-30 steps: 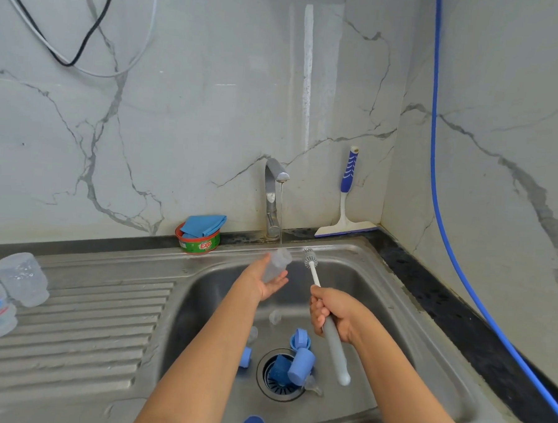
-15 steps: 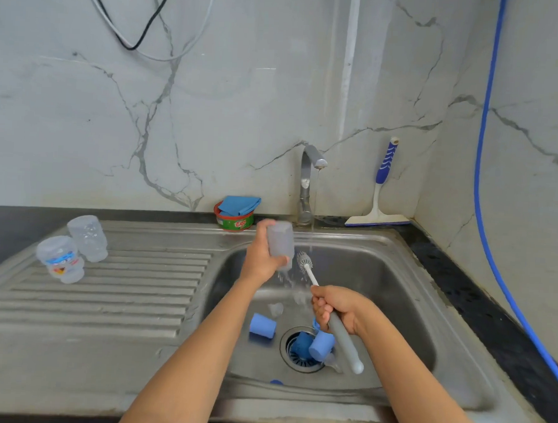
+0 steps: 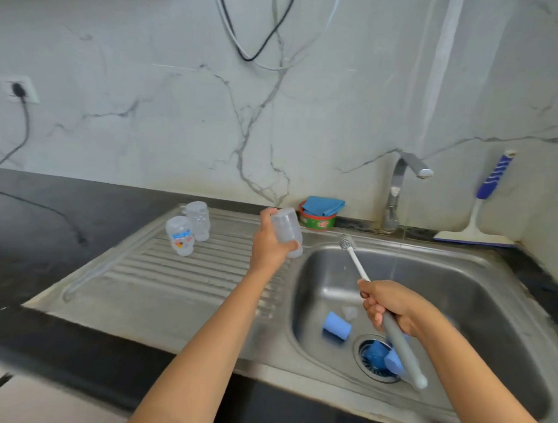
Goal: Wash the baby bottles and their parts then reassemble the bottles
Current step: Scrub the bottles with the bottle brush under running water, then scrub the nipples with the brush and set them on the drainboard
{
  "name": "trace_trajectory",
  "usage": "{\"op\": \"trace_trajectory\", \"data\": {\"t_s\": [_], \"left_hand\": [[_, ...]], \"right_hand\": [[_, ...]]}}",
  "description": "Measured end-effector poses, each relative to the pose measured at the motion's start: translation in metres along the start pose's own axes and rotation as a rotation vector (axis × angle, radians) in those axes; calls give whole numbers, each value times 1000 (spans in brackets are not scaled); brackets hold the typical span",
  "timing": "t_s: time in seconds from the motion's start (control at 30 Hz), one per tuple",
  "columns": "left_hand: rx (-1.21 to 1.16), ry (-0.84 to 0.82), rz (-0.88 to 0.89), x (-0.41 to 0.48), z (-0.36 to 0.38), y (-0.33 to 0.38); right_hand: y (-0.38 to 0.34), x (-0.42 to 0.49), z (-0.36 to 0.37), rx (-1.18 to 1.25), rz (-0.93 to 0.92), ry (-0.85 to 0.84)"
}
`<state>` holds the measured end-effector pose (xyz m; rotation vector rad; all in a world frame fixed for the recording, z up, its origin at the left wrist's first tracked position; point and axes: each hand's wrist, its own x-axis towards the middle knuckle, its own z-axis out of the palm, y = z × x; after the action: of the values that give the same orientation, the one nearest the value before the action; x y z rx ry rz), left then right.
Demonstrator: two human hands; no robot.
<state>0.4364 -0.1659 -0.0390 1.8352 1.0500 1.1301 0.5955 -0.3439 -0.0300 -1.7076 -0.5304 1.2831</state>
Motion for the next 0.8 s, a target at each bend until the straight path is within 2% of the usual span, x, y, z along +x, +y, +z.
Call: {"op": "trace_trajectory", "data": {"t_s": [0.2, 0.4, 0.57, 0.8], "left_hand": [[139, 248, -45, -21, -90, -51], [241, 394, -112, -34, -154, -79], [255, 417, -176, -31, -176, -91], [312, 417, -160, -28, -181, -100]], "right_hand": [[-22, -1, 64, -46, -70, -110], [-17, 4, 123, -35, -51, -207], [-7, 8, 142, -20, -24, -230], [-2, 14, 135, -34, -11, -207]]}}
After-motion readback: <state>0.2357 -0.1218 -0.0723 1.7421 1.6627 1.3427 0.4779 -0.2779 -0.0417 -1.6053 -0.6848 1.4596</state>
